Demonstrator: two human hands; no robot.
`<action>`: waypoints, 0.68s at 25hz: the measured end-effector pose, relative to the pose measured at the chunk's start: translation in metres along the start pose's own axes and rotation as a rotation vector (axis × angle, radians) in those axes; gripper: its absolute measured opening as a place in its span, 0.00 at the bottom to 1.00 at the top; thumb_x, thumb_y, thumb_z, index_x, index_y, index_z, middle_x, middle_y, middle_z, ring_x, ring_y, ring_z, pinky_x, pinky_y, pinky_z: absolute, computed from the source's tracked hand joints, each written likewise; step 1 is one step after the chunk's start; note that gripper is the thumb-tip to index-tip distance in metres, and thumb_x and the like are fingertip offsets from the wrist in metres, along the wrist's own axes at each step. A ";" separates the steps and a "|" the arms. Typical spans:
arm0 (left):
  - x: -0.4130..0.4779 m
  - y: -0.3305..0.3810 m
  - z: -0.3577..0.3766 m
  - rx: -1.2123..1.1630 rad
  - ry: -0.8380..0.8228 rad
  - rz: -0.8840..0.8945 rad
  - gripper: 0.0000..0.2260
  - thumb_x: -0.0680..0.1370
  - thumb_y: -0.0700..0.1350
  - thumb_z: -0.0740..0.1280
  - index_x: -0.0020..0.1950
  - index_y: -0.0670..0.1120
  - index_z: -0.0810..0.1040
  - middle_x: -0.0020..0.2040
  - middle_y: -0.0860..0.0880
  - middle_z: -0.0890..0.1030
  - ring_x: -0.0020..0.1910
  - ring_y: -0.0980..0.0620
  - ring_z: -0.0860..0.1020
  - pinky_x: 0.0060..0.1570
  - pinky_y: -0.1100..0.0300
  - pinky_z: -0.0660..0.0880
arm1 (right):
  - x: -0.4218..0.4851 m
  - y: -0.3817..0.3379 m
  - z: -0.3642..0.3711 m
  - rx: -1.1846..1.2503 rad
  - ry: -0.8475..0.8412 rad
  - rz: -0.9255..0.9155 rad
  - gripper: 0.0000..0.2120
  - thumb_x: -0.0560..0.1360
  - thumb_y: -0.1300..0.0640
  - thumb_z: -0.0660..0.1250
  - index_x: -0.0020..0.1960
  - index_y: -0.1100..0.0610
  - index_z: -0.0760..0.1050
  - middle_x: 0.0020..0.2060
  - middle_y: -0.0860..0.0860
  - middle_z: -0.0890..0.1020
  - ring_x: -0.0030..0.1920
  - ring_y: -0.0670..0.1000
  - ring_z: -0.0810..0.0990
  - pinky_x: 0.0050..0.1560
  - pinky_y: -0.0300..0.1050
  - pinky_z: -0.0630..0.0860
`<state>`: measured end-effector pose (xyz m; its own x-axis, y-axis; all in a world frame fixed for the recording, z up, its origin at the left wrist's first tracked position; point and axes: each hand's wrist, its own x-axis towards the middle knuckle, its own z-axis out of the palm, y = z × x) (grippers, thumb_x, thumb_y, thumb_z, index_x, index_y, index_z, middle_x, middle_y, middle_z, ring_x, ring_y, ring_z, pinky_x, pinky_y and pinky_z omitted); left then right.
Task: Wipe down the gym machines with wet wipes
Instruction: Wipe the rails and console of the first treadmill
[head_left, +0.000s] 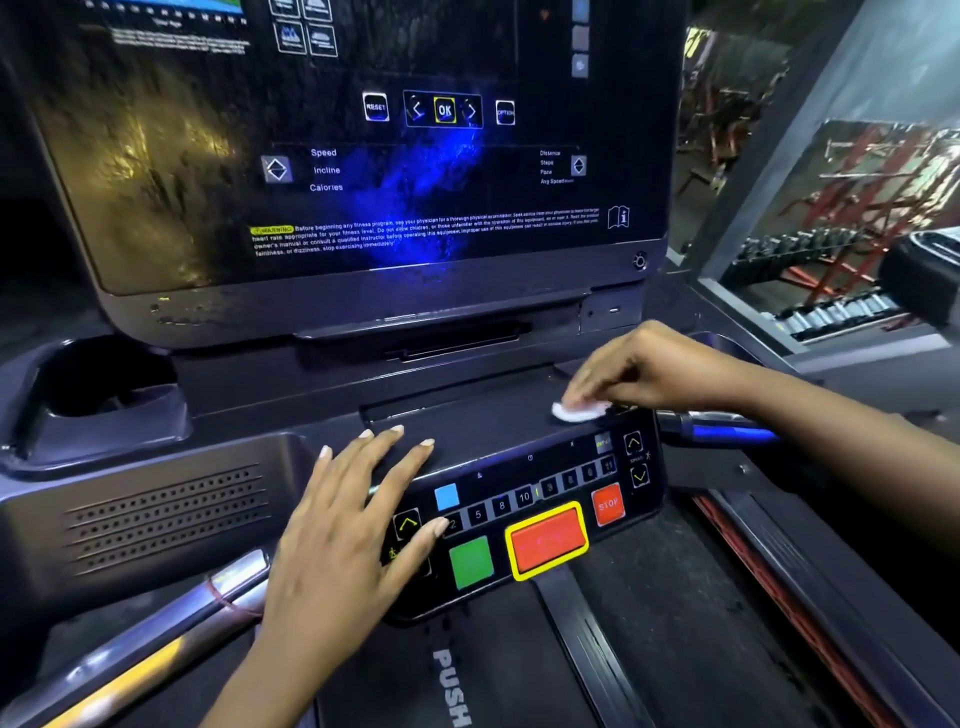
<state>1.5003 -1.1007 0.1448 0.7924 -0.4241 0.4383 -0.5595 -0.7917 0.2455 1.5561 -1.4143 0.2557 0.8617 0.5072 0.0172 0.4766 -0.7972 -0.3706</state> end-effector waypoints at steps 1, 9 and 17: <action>0.000 0.000 -0.001 0.000 -0.007 -0.002 0.26 0.77 0.62 0.55 0.71 0.50 0.69 0.67 0.48 0.72 0.67 0.48 0.69 0.73 0.53 0.54 | 0.007 0.003 0.001 -0.011 0.076 0.042 0.12 0.71 0.68 0.69 0.48 0.54 0.84 0.46 0.46 0.85 0.48 0.41 0.82 0.49 0.35 0.75; 0.000 0.000 -0.004 -0.001 -0.062 -0.014 0.26 0.77 0.63 0.53 0.73 0.53 0.65 0.70 0.49 0.69 0.69 0.49 0.67 0.72 0.51 0.54 | 0.041 -0.019 0.037 -0.239 0.000 0.327 0.10 0.76 0.57 0.65 0.54 0.54 0.82 0.53 0.52 0.83 0.57 0.54 0.79 0.57 0.46 0.73; -0.006 -0.007 -0.012 0.005 -0.120 -0.051 0.29 0.79 0.66 0.46 0.78 0.55 0.53 0.76 0.50 0.60 0.75 0.52 0.56 0.72 0.57 0.50 | 0.079 -0.050 0.057 0.026 0.052 0.190 0.09 0.72 0.61 0.67 0.49 0.54 0.84 0.46 0.53 0.85 0.51 0.48 0.81 0.54 0.43 0.75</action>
<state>1.4965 -1.0872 0.1505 0.8433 -0.4326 0.3189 -0.5169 -0.8154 0.2607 1.5908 -1.3154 0.2228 0.9439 0.3302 -0.0075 0.3004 -0.8679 -0.3955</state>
